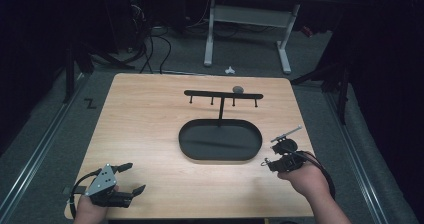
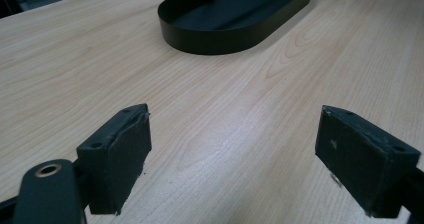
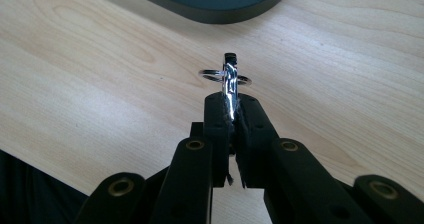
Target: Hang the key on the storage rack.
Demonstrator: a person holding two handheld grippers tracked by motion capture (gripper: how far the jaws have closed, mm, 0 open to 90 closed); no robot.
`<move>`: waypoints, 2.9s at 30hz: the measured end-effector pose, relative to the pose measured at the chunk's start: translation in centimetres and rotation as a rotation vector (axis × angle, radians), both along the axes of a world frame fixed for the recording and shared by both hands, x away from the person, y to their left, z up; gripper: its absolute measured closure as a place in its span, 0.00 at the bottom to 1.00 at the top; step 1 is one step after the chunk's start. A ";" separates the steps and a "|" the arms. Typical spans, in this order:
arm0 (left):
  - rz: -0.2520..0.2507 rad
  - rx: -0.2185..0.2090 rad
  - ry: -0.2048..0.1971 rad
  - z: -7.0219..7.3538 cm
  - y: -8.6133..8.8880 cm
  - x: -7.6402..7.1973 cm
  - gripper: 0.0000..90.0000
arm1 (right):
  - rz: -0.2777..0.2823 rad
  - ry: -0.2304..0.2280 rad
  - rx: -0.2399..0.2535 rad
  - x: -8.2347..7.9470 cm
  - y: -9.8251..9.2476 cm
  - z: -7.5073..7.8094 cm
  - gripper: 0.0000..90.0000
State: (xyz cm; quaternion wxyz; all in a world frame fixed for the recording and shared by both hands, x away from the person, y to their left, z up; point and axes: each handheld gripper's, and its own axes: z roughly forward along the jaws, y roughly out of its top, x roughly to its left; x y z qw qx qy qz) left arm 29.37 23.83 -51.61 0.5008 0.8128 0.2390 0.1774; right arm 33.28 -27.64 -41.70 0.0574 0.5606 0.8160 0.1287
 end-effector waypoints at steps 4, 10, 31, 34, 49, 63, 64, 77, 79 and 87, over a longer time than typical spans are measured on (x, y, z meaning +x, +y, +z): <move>-0.015 0.010 -0.006 0.1 -0.1 -0.3 0.17 | 0.000 -0.011 -0.004 0.5 0.3 -0.1 0.94; -0.026 0.012 -0.013 0.2 -0.1 -0.9 0.17 | 0.005 -0.042 -0.002 0.9 1.2 1.1 0.94; -0.019 0.009 -0.008 0.2 0.3 -0.9 0.17 | -0.006 -0.120 0.011 4.8 2.7 7.2 0.94; -0.016 0.003 -0.008 0.2 0.3 -0.9 0.17 | -0.011 -0.113 0.011 5.2 2.6 8.0 0.94; -0.009 -0.008 -0.004 0.2 0.5 -0.7 0.17 | -0.035 -0.156 0.006 7.2 2.7 11.5 0.94; -0.018 -0.007 -0.007 0.2 0.2 -0.5 0.17 | -0.043 -0.161 -0.006 8.6 3.4 12.5 0.94; -0.020 -0.004 -0.006 0.2 0.2 -0.5 0.17 | -0.043 -0.161 -0.009 8.8 3.5 12.4 0.94; -0.023 -0.002 -0.002 0.1 0.3 -0.6 0.17 | -0.054 -0.162 -0.006 10.2 3.9 11.9 0.94; -0.024 -0.001 -0.003 0.1 0.3 -0.6 0.17 | -0.065 -0.163 -0.007 10.4 3.8 11.9 0.94; -0.027 0.001 -0.001 0.1 0.3 -0.7 0.17 | -0.093 -0.173 -0.007 11.3 3.6 11.8 0.94</move>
